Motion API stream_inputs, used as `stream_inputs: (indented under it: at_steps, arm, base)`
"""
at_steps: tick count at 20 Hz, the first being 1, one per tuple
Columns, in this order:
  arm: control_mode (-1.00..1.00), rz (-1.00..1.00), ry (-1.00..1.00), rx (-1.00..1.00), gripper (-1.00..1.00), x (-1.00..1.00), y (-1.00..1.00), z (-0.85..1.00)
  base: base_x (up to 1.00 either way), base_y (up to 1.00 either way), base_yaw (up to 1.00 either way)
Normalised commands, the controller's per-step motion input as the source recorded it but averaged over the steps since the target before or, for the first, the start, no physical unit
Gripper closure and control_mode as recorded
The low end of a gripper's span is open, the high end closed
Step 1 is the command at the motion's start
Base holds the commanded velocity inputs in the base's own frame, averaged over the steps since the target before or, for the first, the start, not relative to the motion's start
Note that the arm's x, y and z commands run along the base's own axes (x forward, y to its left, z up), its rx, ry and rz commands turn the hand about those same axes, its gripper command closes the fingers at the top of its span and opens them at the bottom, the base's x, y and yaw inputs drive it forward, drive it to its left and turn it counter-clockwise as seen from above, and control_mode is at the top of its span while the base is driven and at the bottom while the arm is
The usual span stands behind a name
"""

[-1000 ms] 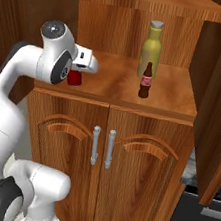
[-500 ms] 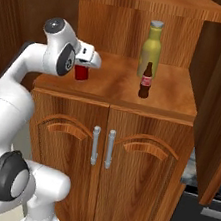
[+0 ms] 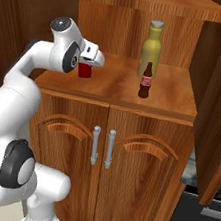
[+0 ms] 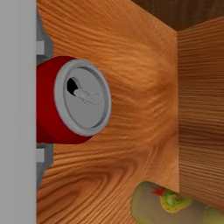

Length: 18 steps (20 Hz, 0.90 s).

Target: Pick the juice, can, bottled drink from the counter and place them in the open cabinet.

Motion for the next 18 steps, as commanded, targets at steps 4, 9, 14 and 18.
stream_inputs:
  at_steps: [4,9,14,18]
  arm:
    - [-1.0,0.03,-0.01,0.07,1.0,0.04,-0.09,0.0]
    - [-1.0,0.07,-0.12,0.08,1.0,0.0,-0.11,0.0]
    - [-1.0,0.07,-0.25,0.02,1.0,0.0,-0.01,-0.18]
    - [-1.0,0.03,-0.1,0.0,1.0,0.0,0.0,-0.08]
  base:
    - [0.0,0.0,0.0]
    - [0.0,0.0,0.0]
    - [0.0,0.0,0.0]
    - [0.0,0.0,0.0]
